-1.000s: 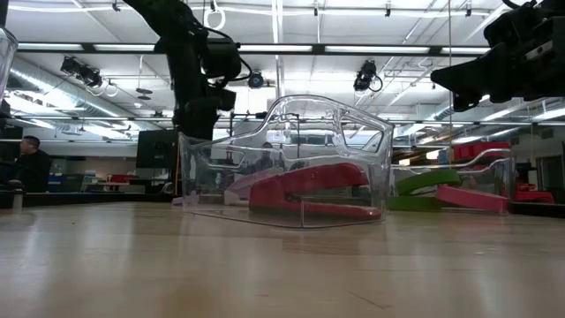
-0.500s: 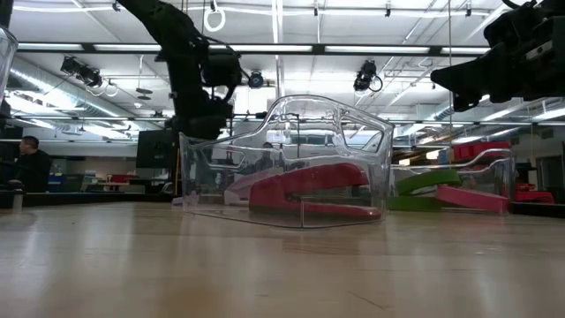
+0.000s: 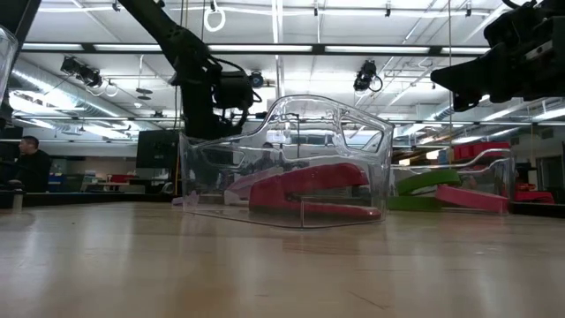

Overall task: Pick and place Stapler, Stapler remover, tape
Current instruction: Put the purple stapler remover into the bottom transparent bin

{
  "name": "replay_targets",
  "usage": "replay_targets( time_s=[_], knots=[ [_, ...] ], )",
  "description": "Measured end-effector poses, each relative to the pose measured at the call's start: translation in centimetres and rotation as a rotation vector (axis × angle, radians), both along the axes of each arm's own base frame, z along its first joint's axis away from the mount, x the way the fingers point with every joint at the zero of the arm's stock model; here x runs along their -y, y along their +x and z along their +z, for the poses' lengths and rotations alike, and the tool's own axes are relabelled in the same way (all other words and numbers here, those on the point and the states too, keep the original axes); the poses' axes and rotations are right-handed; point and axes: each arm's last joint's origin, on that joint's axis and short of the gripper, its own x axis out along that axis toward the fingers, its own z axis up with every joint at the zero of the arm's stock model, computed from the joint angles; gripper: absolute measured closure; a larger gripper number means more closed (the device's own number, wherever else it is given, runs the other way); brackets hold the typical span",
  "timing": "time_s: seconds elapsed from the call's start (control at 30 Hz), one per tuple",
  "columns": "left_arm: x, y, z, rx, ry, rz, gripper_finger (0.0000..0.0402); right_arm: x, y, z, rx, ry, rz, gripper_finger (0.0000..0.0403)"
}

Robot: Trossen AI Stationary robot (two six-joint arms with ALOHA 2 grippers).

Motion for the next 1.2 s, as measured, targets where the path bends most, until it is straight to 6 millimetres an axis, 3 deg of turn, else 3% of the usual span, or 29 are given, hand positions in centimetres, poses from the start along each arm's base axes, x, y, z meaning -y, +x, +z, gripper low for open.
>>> replay_targets(
  time_s=[0.3,0.63,0.97,1.2],
  knots=[
    [0.5,0.6,-1.0,-0.055,0.038,-0.012,0.0024,0.0,0.0,0.0,0.0,0.0,0.0,0.0381],
    [-0.6,1.7,-0.6,-0.054,0.0,0.058,0.0024,0.0,0.0,0.0,0.0,0.0,0.0,0.0381],
    [0.8,0.8,-0.9,-0.152,-0.119,0.068,0.0024,0.0,0.0,0.0,0.0,0.0,0.0,0.0381],
    [0.4,0.6,-1.0,-0.134,-0.182,0.053,0.0024,0.0,0.0,0.0,0.0,0.0,0.001,0.0381]
  ],
)
